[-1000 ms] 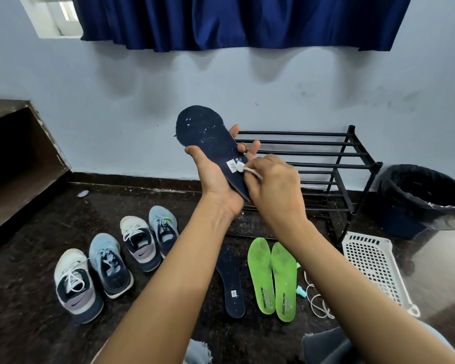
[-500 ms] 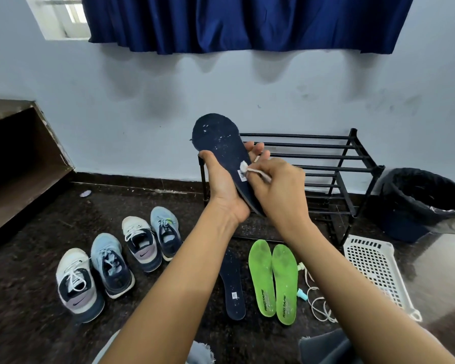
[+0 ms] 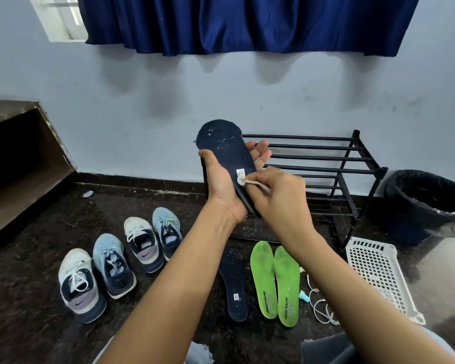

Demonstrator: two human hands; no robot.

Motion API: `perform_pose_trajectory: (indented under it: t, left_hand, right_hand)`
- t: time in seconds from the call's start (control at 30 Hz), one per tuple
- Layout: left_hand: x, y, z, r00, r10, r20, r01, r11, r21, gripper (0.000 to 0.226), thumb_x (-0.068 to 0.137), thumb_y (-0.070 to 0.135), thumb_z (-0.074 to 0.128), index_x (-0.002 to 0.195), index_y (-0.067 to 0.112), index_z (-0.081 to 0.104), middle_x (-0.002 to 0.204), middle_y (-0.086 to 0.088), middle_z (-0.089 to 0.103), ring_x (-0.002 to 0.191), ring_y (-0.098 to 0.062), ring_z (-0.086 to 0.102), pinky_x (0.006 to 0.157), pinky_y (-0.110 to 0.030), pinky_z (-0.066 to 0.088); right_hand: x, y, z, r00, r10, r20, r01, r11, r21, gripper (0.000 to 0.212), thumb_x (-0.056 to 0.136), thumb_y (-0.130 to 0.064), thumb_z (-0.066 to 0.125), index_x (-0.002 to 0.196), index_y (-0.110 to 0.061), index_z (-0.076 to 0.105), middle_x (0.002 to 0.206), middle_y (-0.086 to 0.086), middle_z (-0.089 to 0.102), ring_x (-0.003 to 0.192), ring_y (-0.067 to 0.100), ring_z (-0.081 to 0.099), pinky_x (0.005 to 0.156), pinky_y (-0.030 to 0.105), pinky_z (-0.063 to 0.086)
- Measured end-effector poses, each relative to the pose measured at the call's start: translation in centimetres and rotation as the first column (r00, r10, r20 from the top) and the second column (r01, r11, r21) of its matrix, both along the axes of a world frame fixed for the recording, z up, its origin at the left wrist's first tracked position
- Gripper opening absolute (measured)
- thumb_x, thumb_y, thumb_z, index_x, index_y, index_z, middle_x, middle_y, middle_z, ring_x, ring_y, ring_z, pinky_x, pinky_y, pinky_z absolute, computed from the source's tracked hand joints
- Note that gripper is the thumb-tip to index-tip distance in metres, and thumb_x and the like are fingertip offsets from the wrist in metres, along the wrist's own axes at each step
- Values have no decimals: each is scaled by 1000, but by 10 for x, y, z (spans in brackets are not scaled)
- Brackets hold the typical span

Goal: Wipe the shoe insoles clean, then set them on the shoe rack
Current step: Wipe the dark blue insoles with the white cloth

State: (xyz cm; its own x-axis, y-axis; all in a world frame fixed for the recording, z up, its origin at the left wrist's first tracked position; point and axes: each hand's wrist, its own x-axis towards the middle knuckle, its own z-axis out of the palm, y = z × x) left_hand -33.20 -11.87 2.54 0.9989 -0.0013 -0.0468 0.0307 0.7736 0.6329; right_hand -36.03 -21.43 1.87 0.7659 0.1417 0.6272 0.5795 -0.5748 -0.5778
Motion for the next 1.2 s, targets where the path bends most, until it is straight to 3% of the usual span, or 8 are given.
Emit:
perform_pose_trajectory:
  t: [0.17,0.3,0.6,0.73,0.9,1.07,1.13,1.2]
  left_hand:
    - [-9,-10,-2,999,-19,-34,22,996,82,86,85,81,4,81,15,59,82,-4,71,72,-20,69,71,-26,52]
    - [-5,-2,0,999,10,-33,-10,1000,9,84,87,78,4,82,12,55,92,-11,70,92,-25,67,91,-33,48]
    - [-9,-4,1,1000,6,-16,-5,997,80,92,86,78,0,79,14,65,96,-8,71,88,-23,68,85,-32,51]
    - [-1,1,4,999,26,-36,-26,1000,2,86,88,77,2,85,11,57,92,-11,72,98,-23,67,96,-32,46]
    - [-2,1,2,997,67,-42,-67,998,2,86,88,76,2,86,12,59,91,-9,72,93,-21,68,97,-32,45]
    - [-8,-9,-2,985,33,-170,-18,996,90,85,86,80,9,85,17,67,77,-5,70,75,-21,66,74,-29,49]
    - [-4,-7,-1,992,33,-121,-24,997,72,89,87,79,4,94,12,63,85,-5,71,82,-21,68,82,-29,50]
    - [0,-1,0,995,42,-92,-41,999,12,91,88,77,1,92,8,60,90,-9,72,92,-21,69,94,-31,48]
  right_hand:
    - [24,4,6,986,-108,125,115,992,-52,13,79,-7,60,83,-4,73,85,13,71,75,31,65,70,28,41]
    - [3,1,-6,1000,-26,14,26,1000,3,11,80,-8,64,81,-11,74,82,8,72,73,27,66,68,26,44]
    - [25,8,0,984,-67,164,67,998,2,10,81,-5,62,84,-5,72,94,10,72,82,26,66,75,22,41]
    - [10,7,-14,984,-71,161,67,997,30,11,77,-3,63,83,-4,72,79,11,70,71,28,65,69,24,41]
    - [15,9,-8,985,-57,166,60,998,-12,13,78,-7,61,83,-4,72,80,11,69,73,28,64,69,24,40]
    - [33,11,1,974,-89,209,100,994,-40,14,79,0,60,86,-1,72,89,13,70,84,31,66,78,26,44]
    - [26,10,-6,976,-93,197,101,994,-33,14,79,0,60,86,-2,72,95,14,70,92,30,66,83,30,47]
    - [16,11,-14,979,-93,181,99,995,-23,14,78,-4,59,84,-4,72,85,13,70,80,31,66,73,26,43]
